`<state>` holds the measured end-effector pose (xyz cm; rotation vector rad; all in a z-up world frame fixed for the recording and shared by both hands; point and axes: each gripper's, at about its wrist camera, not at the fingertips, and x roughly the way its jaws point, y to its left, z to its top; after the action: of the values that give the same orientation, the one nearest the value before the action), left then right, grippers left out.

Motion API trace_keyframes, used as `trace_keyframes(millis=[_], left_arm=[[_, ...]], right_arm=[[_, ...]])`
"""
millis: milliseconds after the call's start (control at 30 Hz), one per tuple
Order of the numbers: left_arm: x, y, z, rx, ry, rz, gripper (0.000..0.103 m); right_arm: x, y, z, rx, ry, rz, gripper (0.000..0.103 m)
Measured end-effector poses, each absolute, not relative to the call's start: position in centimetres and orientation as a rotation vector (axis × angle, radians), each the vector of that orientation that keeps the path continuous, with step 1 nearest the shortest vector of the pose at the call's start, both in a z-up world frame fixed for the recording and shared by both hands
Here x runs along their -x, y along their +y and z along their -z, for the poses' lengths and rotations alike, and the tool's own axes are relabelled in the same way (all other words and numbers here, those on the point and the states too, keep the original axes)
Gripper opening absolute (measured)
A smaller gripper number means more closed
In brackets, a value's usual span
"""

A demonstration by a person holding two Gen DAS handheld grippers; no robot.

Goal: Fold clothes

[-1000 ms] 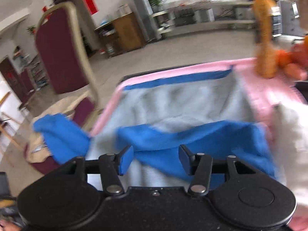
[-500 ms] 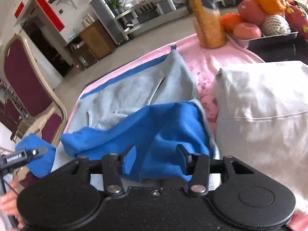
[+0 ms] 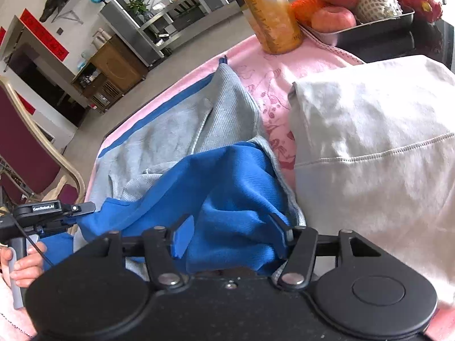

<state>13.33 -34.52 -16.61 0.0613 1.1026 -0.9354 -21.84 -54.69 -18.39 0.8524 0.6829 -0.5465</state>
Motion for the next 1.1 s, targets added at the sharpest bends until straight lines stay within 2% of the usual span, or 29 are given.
trace_keyframes(millis=[167,333,433,467,500,533,667,867,1033,1100], left_arm=[[-13.2,-35.2,15.9,-0.068,0.958,0.817,0.000],[-14.3,-36.5,17.8,-0.210,0.943,0.504,0.003],[-14.3,-34.5,17.7,-0.174,0.976,0.485,0.020],[-14.2,-33.5,17.4,-0.150,0.986,0.495,0.033],[-13.7,-32.5,17.1,-0.130,1.001,0.519,0.040],[-13.1,-31.6,16.9,-0.113,1.019,0.552,0.043],[-11.4,-27.6,17.9,0.085,1.152,0.650,0.046],[-11.8,-26.6,22.4,0.426,1.333,0.615,0.045],[-12.5,-26.9,23.0,0.557,1.316,0.618,0.045],[-12.9,-27.1,23.6,0.608,1.322,0.603,0.042]], right_arm=[[21.5,-54.8,18.7,-0.839,0.706,0.560,0.057],[21.2,-54.8,19.0,-0.825,0.728,0.574,0.057],[21.3,-54.7,18.9,-0.803,0.729,0.584,0.058],[21.4,-54.7,18.8,-0.796,0.727,0.588,0.058],[21.6,-54.7,18.7,-0.792,0.722,0.592,0.059],[21.7,-54.7,18.6,-0.793,0.712,0.595,0.059],[22.4,-54.5,17.9,-0.814,0.655,0.572,0.059],[22.1,-53.9,17.7,-0.803,0.640,0.550,0.059],[21.9,-54.1,18.1,-0.811,0.656,0.554,0.059],[21.9,-54.3,18.3,-0.833,0.655,0.548,0.059]])
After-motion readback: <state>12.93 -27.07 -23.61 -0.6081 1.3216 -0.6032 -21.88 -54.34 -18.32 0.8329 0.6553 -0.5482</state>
